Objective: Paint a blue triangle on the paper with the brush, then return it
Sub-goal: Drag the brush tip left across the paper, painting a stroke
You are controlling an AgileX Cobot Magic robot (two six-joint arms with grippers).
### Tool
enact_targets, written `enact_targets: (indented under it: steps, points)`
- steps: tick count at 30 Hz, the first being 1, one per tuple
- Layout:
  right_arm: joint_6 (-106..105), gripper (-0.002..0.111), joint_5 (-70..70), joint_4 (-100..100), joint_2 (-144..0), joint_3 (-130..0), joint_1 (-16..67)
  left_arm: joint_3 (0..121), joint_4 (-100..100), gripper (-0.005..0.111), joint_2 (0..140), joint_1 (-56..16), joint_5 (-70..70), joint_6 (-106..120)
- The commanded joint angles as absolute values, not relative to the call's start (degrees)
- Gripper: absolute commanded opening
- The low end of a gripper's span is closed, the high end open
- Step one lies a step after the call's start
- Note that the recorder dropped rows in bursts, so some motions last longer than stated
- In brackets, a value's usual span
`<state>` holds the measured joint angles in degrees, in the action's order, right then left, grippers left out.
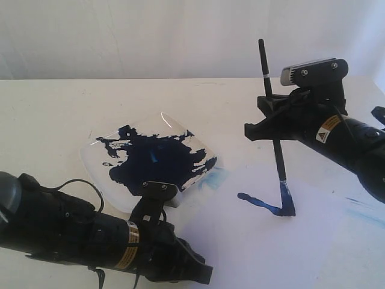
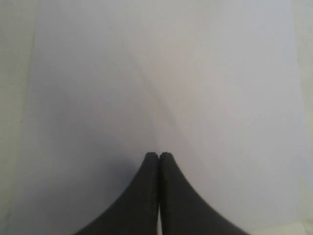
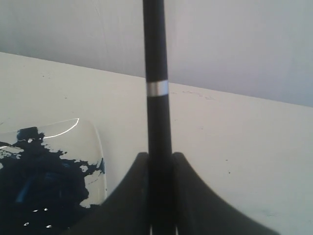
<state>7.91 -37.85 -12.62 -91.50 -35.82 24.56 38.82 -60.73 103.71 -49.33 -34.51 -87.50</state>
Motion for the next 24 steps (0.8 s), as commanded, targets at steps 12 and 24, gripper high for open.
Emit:
enact_targets:
  steps: [12, 24]
  points:
    - [5.78, 0.000, -34.70, -11.82, -87.62, -35.91, 24.60, 37.77, -61.87, 0.000, 103.98, -49.33, -30.32, -87.20]
    - [5.97, 0.000, -34.70, -11.82, -83.29, -35.91, 24.60, 37.77, -61.87, 0.000, 103.98, -49.33, -30.32, -87.20]
